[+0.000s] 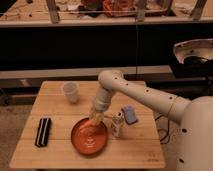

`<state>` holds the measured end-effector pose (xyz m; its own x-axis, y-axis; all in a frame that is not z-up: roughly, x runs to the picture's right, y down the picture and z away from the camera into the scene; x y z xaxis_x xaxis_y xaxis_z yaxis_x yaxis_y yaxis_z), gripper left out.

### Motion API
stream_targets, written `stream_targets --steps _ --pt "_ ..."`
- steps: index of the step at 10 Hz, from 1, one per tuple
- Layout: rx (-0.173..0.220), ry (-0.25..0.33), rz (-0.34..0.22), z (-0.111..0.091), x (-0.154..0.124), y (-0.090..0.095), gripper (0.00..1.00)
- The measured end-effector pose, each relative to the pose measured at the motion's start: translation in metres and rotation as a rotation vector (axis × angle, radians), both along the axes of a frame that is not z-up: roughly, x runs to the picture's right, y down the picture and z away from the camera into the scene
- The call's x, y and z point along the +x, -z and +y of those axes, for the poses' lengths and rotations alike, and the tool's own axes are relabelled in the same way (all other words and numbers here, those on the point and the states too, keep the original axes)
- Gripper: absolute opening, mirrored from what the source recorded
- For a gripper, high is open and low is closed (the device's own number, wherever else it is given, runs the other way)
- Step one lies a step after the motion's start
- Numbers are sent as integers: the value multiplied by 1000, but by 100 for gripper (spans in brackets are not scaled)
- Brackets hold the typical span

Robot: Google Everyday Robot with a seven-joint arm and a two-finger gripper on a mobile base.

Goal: Place the pepper in the ceramic bowl

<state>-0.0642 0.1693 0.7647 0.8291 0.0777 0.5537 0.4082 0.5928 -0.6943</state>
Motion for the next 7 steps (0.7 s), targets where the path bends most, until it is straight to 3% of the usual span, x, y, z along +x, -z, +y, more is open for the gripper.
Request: stream_targets --steps 2,4,7 --pt "0 -4 7 0 0 1 29" --pt "0 -6 13 0 -1 1 23" --pt "0 -13 26 -1 -2 2 22"
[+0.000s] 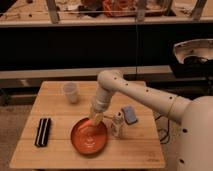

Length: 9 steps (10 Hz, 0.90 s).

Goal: Place the pepper in the ceramic bowl

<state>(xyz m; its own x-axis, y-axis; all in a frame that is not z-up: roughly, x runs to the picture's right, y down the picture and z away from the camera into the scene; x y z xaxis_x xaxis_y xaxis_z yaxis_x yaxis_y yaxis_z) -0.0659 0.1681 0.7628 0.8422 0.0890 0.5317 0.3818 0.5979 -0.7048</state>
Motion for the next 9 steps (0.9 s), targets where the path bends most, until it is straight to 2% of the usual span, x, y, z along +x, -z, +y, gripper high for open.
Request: stream_targets --steps 1,2,5,9 --pt "0 0 2 0 0 0 22" --pt "0 -2 5 0 0 0 26" --pt "1 -8 16 -1 -1 1 46" --pt "1 -16 31 -1 -2 0 38"
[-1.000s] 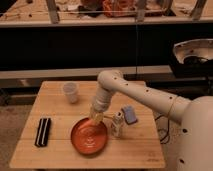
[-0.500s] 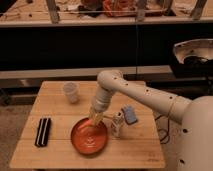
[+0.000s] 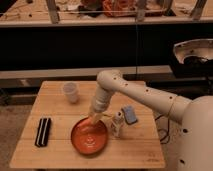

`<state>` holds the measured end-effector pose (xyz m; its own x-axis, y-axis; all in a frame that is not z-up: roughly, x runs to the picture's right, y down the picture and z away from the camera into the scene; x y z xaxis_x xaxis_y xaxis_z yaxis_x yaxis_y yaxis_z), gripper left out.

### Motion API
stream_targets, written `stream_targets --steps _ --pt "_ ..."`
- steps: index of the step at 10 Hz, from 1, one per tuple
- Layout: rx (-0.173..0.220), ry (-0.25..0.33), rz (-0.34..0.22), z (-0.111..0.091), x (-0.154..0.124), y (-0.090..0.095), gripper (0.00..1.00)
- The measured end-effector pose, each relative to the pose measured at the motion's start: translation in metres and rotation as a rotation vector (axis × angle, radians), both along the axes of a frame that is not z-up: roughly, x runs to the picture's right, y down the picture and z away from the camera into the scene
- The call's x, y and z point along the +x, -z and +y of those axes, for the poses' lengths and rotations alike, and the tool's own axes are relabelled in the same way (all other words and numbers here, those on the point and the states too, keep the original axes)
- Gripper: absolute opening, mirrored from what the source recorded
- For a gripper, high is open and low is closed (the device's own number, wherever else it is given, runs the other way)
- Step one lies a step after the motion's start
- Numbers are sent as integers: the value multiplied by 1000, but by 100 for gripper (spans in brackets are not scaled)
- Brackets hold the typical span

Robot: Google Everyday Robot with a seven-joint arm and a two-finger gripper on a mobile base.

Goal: Place the pepper in the ceramic bowl

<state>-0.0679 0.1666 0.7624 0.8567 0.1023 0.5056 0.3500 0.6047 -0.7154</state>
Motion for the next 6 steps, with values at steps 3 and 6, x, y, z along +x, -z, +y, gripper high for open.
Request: stream_targets --steps 3,6 --pt "-1 -7 7 1 -1 -2 54" --pt "0 -13 12 2 -2 -2 62"
